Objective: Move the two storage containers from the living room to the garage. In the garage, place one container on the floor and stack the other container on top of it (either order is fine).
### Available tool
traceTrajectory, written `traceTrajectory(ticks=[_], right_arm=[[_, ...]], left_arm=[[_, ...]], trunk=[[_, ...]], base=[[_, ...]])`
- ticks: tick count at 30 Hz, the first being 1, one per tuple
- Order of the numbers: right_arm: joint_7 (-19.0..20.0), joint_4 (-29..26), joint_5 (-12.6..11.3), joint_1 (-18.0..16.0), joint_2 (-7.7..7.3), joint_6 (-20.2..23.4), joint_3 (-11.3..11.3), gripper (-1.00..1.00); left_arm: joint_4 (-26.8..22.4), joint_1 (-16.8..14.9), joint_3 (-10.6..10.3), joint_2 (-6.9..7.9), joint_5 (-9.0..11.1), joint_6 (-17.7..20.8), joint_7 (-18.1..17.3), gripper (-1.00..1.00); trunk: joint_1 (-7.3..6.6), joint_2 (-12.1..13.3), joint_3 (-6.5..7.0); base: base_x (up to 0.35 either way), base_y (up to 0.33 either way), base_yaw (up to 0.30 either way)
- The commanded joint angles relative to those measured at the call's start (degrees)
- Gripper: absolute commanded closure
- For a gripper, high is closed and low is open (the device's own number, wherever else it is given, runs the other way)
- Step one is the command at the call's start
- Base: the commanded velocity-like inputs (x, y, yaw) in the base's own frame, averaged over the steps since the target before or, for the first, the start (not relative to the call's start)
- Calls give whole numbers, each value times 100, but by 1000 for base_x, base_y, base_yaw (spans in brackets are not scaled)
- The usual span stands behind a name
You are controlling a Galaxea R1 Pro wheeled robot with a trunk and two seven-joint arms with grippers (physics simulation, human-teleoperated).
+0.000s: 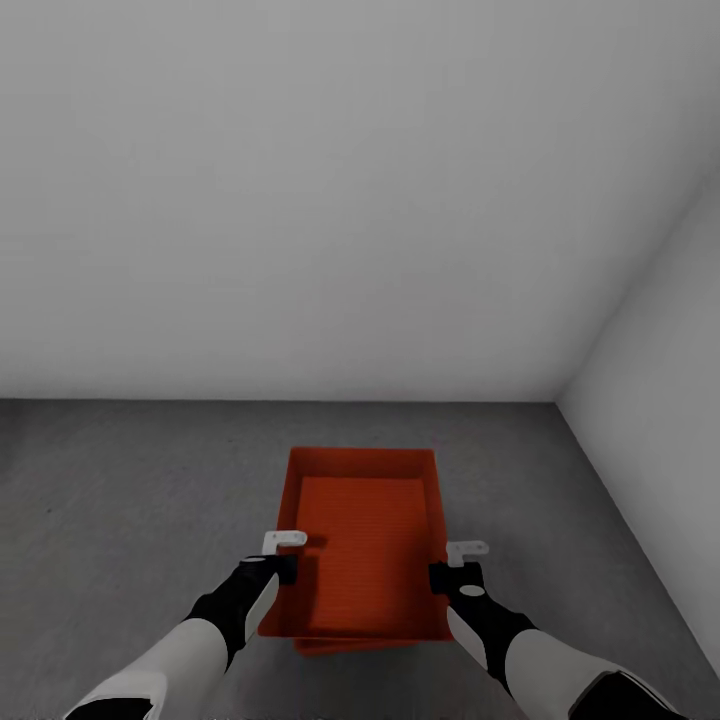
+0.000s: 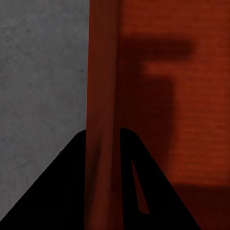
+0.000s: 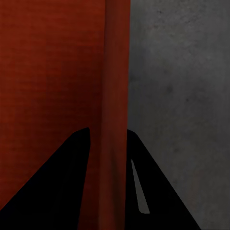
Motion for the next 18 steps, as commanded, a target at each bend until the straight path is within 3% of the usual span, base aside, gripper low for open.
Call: traceTrajectory(ticks=[1, 18], right_arm=[[-11, 97, -101, -3, -3, -28, 43, 100], [-6, 97, -101, -3, 1, -22, 43, 100]], left_arm=[[-319, -4, 106, 0, -123, 45, 20, 100], [-319, -4, 106, 0, -123, 45, 20, 100]], trunk=[[1, -8, -17], [1, -8, -121]], base=[[0, 0, 0], [0, 0, 0]])
